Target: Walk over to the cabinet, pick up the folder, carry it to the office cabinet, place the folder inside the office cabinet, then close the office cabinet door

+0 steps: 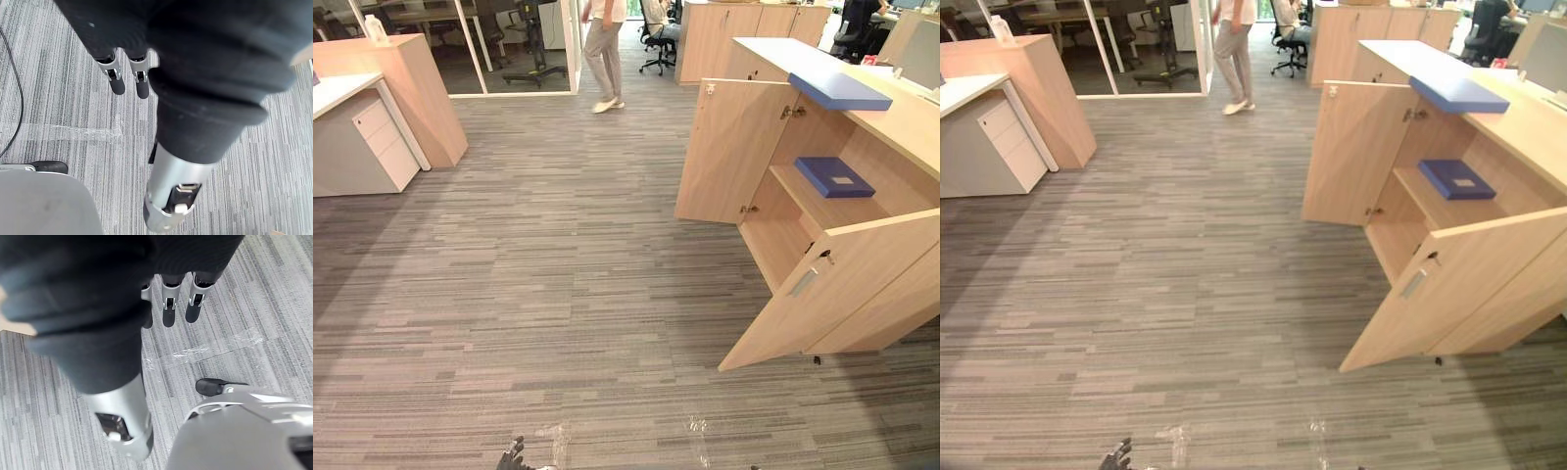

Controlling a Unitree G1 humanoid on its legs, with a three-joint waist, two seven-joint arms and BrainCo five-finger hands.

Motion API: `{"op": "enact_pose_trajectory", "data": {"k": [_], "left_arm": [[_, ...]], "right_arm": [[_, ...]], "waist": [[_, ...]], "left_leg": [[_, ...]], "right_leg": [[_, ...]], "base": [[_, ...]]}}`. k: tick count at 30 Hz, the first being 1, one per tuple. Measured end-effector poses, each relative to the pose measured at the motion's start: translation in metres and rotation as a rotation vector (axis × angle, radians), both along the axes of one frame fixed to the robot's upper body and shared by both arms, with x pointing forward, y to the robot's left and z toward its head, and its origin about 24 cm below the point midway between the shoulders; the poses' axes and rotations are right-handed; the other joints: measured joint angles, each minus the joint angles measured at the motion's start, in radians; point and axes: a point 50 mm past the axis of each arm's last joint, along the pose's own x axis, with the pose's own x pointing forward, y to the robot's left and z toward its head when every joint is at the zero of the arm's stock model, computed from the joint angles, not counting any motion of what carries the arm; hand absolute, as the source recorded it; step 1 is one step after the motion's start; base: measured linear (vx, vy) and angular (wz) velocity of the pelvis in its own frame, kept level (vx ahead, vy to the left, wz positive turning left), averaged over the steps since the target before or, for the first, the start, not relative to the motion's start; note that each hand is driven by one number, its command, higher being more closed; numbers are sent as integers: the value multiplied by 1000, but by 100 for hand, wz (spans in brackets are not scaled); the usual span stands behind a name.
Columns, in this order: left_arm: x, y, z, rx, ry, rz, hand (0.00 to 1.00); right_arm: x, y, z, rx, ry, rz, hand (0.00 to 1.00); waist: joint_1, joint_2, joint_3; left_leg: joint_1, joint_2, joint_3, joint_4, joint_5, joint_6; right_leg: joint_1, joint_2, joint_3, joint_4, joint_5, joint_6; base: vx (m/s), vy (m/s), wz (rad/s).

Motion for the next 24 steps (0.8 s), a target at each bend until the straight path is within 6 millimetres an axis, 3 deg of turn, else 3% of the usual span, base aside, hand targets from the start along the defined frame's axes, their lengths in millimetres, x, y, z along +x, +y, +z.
{"op": "enact_pose_trajectory", "data": {"k": [5,24], "left_arm": [[0,2,0,-76,-13,17,0],[-2,15,-8,-12,72,-49,0]], "right_arm": [[4,10,-2,26,-10,-1,0],[6,15,-2,37,-14,-3,0]], "waist": [[-2,-14,9],[-5,-47,36]], "left_leg": [[5,1,2,-6,-2,-2],[26,4,4,-15,-3,-5]], "right_leg": [[12,3,0,-20,4,6],[28,7,-1,-27,-3,14]], "base": [[6,1,0],[0,0,0]]}}
